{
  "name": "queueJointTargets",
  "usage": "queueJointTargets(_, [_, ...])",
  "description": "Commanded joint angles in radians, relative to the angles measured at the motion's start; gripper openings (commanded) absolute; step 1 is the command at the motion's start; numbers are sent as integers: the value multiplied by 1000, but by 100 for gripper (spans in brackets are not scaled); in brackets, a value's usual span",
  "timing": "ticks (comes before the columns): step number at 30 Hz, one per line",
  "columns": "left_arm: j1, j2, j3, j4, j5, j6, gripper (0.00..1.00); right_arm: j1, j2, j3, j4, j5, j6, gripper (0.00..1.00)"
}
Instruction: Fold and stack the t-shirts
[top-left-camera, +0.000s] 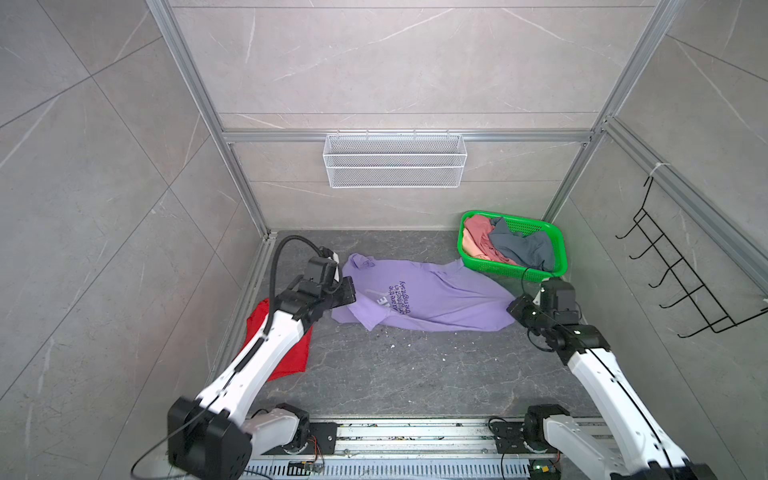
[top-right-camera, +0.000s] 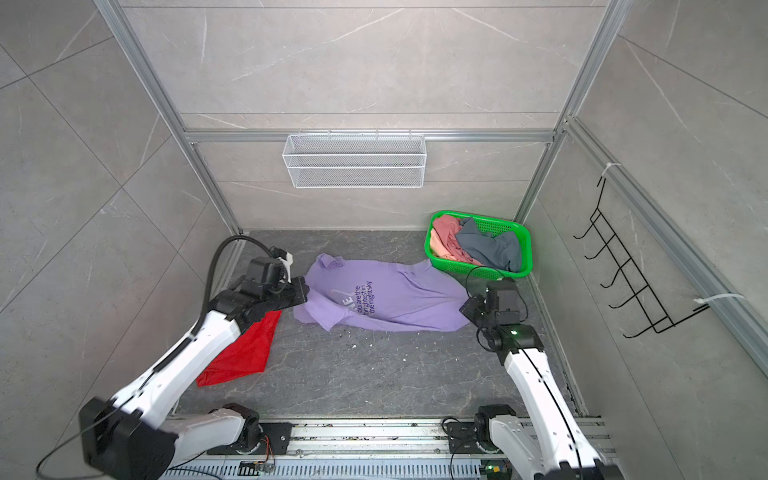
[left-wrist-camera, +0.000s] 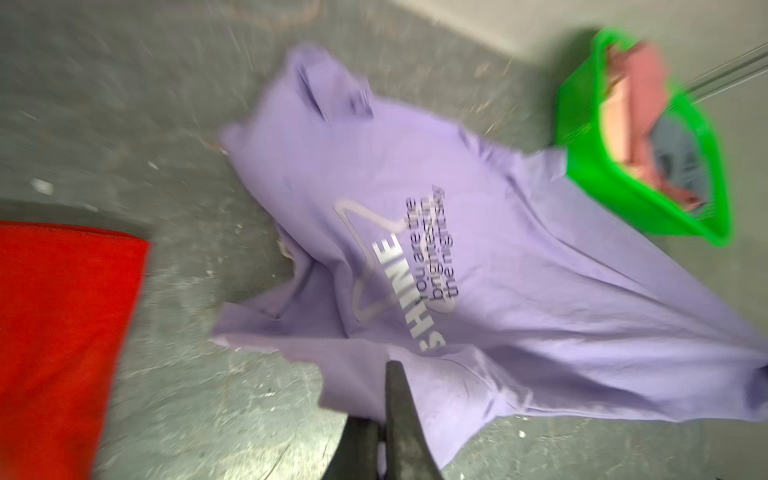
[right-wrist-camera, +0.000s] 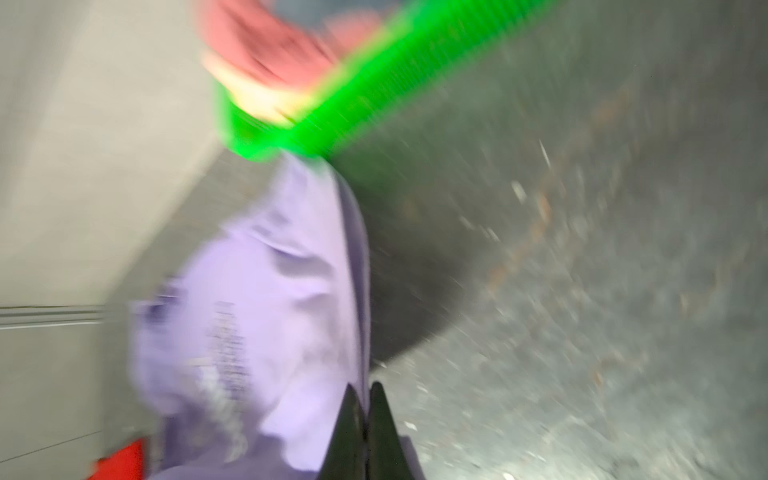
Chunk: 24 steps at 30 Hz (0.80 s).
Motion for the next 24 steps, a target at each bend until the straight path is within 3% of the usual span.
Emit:
queueJointTargets(1, [8, -167, 78, -197, -116, 27, 0, 4, -57, 187, -173, -58, -111, 0])
queueJointTargets(6, [7, -372, 243, -330, -147, 49, 0, 4, -90, 427, -174, -231, -123, 0])
queueJointTargets(11, [7, -360, 400, -263, -124, 111, 0, 3, 11, 593, -72, -289, -120, 0])
queueJointTargets(14, [7, -273, 432, -176, -147, 133, 0, 5, 105, 618, 34, -344, -84, 0])
queueJointTargets(18, [9, -50, 481, -69, -248, 185, 0, 39, 280, 652, 165, -350, -53, 0])
queueJointTargets(22, [39, 196, 640, -32, -196, 209, 0, 94, 471, 751, 227, -347, -51, 0])
queueJointTargets(24, [99, 307, 751, -33, -126, 198, 0, 107, 563, 829, 244, -342, -48, 0])
